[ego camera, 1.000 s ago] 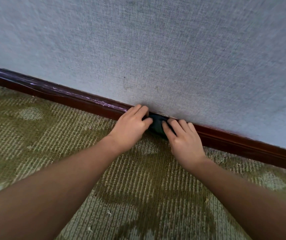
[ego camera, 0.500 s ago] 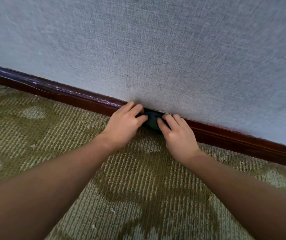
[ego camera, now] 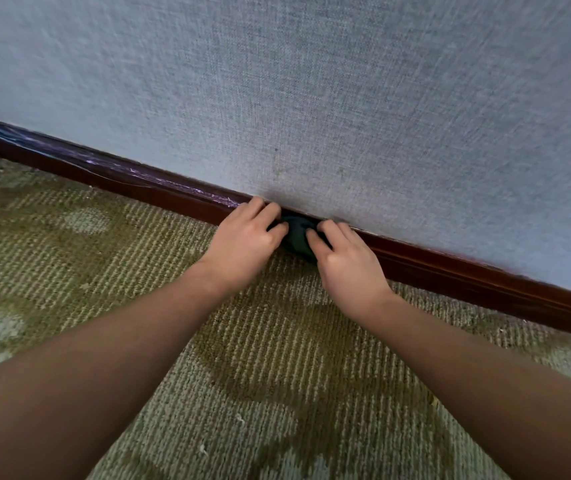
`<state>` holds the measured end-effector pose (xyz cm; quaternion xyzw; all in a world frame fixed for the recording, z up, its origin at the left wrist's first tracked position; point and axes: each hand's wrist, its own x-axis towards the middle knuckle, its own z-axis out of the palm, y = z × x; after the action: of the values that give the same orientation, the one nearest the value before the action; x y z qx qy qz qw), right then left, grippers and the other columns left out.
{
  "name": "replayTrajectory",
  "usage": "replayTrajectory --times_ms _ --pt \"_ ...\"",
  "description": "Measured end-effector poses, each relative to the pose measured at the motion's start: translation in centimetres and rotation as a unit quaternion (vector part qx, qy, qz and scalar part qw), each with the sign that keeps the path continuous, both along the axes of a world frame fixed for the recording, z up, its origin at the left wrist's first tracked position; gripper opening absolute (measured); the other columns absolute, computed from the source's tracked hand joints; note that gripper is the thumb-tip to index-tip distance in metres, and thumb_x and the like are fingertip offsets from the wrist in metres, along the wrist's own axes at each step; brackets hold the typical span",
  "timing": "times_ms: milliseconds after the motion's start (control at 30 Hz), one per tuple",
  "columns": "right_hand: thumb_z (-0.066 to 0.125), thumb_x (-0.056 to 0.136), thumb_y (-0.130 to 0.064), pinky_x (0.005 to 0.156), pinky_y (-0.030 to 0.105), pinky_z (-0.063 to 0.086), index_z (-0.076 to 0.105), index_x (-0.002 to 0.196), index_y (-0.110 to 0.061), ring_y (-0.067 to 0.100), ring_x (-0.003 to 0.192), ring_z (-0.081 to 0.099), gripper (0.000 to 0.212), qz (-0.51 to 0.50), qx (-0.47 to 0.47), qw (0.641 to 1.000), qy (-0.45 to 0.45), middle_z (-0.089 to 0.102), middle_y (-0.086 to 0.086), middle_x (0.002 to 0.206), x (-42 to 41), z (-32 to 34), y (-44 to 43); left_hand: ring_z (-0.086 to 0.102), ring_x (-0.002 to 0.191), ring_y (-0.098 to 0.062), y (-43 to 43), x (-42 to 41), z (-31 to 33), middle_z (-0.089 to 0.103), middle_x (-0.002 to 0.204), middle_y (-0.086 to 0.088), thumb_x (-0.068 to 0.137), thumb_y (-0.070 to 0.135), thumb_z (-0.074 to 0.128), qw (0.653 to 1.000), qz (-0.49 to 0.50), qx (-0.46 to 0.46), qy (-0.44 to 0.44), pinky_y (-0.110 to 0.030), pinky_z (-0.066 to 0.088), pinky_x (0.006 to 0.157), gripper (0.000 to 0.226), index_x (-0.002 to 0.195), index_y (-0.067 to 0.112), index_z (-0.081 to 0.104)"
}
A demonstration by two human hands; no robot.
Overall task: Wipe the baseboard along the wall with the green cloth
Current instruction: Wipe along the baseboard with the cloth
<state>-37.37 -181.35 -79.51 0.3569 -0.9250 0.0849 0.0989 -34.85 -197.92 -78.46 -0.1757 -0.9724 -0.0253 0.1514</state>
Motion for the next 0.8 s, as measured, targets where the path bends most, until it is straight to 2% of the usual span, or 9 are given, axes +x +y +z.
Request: replayTrajectory --times_ms 167,433,500,567,633,733,800 --pt "0.08 0.049 0.012 0.068 0.037 0.054 0.066 0.098 0.009 0.033 0.074 0.062 0.051 0.007 0.008 1.0 0.003 0.063 0.019 0.085 -0.1 0.1 -0.4 0.061 0.073 -0.033 -0.7 -0.2 0.1 0.063 0.079 -0.015 0.052 -0.005 0.078 0.997 -0.031 -0.066 0.007 -0.032 0.05 0.062 0.029 0.08 -0.003 0.07" --pt "0.077 0.053 0.015 0.068 0.038 0.054 0.065 0.093 0.012 0.035 0.074 0.063 0.042 0.007 0.004 1.0 -0.002 0.063 0.022 0.084 -0.1 0.7 -2.0 0.061 0.071 -0.033 -1.7 -0.6 -0.1 0.062 0.076 -0.018 0.061 -0.006 0.071 0.996 -0.039 -0.078 0.029 -0.034 0.05 0.062 0.013 0.074 -0.004 0.069" --pt "0.07 0.063 0.014 0.079 0.038 0.05 0.061 0.106 0.012 0.036 0.087 0.06 0.043 0.015 0.034 0.999 -0.025 0.061 0.023 0.097 -0.1 0.9 -2.5 0.061 0.072 -0.034 -2.5 -0.6 0.1 0.062 0.075 -0.019 0.064 -0.005 0.066 0.995 -0.037 -0.085 0.033 -0.034 0.051 0.062 0.011 0.075 -0.005 0.069" --pt "0.053 0.082 0.006 0.096 0.037 0.035 0.043 0.129 0.008 0.032 0.109 0.046 0.048 0.042 0.09 0.994 -0.048 0.049 0.019 0.12 0.0 0.6 -3.3 0.061 0.072 -0.035 -3.4 -0.5 0.3 0.061 0.075 -0.021 0.058 -0.008 0.073 0.995 -0.024 -0.093 0.028 -0.036 0.051 0.062 0.018 0.075 -0.006 0.069" --pt "0.042 0.089 0.0 0.098 0.032 0.025 0.031 0.138 0.002 0.028 0.115 0.036 0.05 0.05 0.092 0.993 -0.059 0.041 0.013 0.128 0.1 0.1 -4.1 0.061 0.071 -0.035 -4.2 -0.4 0.4 0.06 0.075 -0.021 0.052 -0.009 0.077 0.994 -0.011 -0.105 0.018 -0.036 0.051 0.061 0.025 0.075 -0.006 0.068" --pt "0.043 0.087 0.001 0.092 0.032 0.022 0.038 0.134 0.002 0.028 0.111 0.037 0.047 0.023 0.067 0.996 -0.052 0.045 0.014 0.122 0.1 0.5 -5.3 0.059 0.07 -0.035 -5.3 -0.4 0.2 0.058 0.074 -0.021 0.051 -0.01 0.074 0.995 0.002 -0.1 0.014 -0.036 0.049 0.06 0.026 0.076 -0.006 0.068" --pt "0.052 0.079 0.004 0.085 0.031 0.03 0.053 0.121 0.004 0.03 0.102 0.046 0.043 0.02 0.06 0.998 -0.015 0.053 0.016 0.11 -0.2 1.0 -5.7 0.059 0.071 -0.036 -5.7 -0.4 0.1 0.058 0.074 -0.022 0.053 -0.01 0.073 0.995 0.01 -0.095 0.02 -0.037 0.049 0.06 0.026 0.078 -0.007 0.068"
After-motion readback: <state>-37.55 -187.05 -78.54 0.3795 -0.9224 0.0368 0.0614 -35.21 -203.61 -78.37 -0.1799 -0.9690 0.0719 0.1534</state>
